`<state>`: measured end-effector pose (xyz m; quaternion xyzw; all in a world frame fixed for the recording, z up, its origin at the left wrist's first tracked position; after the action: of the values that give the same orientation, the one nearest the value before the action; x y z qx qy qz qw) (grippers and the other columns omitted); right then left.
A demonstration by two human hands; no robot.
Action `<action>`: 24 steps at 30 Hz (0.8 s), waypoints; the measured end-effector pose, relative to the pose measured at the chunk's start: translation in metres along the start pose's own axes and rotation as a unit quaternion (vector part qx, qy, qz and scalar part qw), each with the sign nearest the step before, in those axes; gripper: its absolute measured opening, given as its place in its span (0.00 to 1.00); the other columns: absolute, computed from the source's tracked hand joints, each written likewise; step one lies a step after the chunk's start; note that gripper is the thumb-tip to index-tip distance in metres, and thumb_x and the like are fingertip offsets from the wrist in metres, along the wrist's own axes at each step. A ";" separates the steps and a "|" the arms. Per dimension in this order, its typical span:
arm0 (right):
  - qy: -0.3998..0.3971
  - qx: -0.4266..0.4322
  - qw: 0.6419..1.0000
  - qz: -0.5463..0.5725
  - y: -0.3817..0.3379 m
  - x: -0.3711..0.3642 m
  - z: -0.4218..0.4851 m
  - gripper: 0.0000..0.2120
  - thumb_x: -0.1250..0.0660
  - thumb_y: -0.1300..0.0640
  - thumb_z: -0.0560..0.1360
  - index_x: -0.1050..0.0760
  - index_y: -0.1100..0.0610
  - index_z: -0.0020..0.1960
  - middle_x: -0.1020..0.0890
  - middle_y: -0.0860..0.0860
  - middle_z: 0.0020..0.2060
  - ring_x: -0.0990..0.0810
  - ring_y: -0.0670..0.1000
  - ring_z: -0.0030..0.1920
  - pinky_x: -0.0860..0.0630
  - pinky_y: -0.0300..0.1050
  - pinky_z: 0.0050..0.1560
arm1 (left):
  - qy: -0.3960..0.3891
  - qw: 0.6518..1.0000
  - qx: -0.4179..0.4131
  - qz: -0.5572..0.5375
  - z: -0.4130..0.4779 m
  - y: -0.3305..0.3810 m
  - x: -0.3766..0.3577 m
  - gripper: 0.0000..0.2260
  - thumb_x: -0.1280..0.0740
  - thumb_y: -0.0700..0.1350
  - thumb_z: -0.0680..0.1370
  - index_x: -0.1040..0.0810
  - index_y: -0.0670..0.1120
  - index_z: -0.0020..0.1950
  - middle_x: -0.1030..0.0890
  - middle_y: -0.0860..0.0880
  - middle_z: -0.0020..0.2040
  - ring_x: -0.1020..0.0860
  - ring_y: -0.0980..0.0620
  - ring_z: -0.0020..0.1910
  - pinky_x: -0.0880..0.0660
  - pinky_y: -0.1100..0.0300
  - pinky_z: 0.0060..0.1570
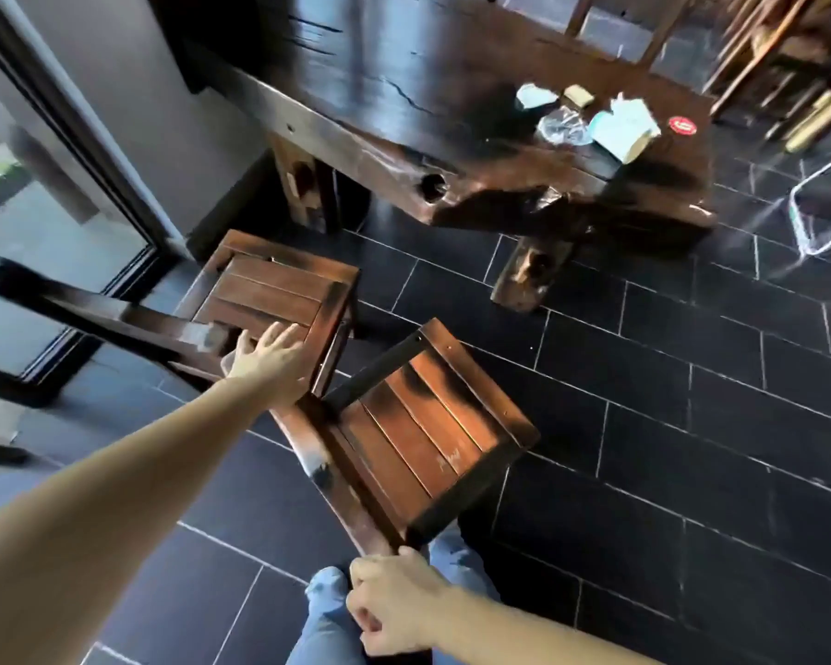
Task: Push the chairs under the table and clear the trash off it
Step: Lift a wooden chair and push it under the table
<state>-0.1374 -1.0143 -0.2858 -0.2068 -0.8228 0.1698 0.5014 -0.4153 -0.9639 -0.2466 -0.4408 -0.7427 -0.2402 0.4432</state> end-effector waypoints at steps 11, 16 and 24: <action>0.353 -0.285 0.887 0.084 -0.027 -0.039 -0.003 0.10 0.38 0.54 0.56 0.31 0.50 0.37 0.26 0.45 0.48 0.24 0.49 0.49 0.29 0.38 0.42 | 0.011 0.983 -0.088 0.159 0.015 -0.043 -0.047 0.28 0.34 0.63 0.70 0.33 0.60 0.69 0.38 0.47 0.70 0.47 0.43 0.72 0.43 0.42 0.69; 0.360 -0.276 0.886 0.095 -0.020 -0.045 -0.005 0.09 0.35 0.53 0.59 0.32 0.49 0.37 0.25 0.44 0.49 0.24 0.47 0.49 0.29 0.38 0.40 | 0.062 0.987 -0.082 0.120 0.018 -0.039 -0.048 0.23 0.32 0.64 0.69 0.26 0.61 0.62 0.31 0.48 0.63 0.40 0.45 0.67 0.42 0.45 0.63; 0.346 -0.250 0.899 0.098 0.022 -0.034 -0.027 0.08 0.33 0.54 0.60 0.31 0.50 0.37 0.24 0.47 0.53 0.25 0.48 0.50 0.29 0.39 0.50 | 0.084 0.995 -0.039 0.021 0.030 -0.014 -0.050 0.16 0.29 0.59 0.69 0.19 0.57 0.55 0.27 0.48 0.61 0.38 0.42 0.64 0.44 0.45 0.61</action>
<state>-0.0960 -1.0108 -0.3101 -0.4509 -0.5884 -0.0756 0.6669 -0.4299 -0.9706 -0.3049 -0.4519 -0.6830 -0.2960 0.4916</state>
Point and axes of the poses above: each hand's wrist, its own z-axis towards the middle knuckle, its own x-axis out of the back of the hand, y = z × x, the point moved 1 cm from there along z, towards the middle knuckle
